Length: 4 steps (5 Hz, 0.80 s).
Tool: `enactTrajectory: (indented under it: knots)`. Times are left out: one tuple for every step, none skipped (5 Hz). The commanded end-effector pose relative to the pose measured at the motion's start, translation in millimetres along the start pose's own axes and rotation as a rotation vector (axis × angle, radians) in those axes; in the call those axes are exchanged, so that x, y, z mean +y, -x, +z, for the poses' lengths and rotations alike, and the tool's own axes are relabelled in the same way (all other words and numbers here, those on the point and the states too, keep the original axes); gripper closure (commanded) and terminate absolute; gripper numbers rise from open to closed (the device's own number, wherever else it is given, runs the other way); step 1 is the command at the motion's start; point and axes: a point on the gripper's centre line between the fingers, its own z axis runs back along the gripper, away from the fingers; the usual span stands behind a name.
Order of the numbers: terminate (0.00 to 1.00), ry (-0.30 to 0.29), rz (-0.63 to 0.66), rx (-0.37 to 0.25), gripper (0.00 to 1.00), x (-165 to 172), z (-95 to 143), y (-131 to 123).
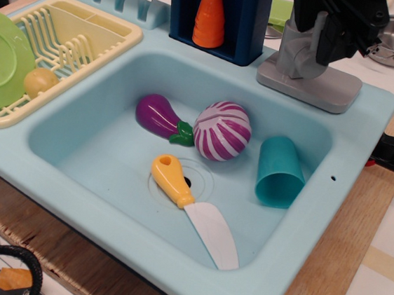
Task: Turn lever vertical to-front
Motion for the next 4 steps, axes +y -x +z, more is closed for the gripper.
enactTrajectory:
  knots:
    - [0.0,-0.014,0.035,-0.033,1.0,-3.3,16.4,-9.5]
    - [0.0,-0.007,0.078,-0.023,1.0,-9.3,18.3,-4.6]
    - [0.0,0.001,0.106,-0.008,1.0,-14.5,17.5,6.1]
    - [0.0,0.036,0.135,0.028,1.0,-21.8,12.3,20.2]
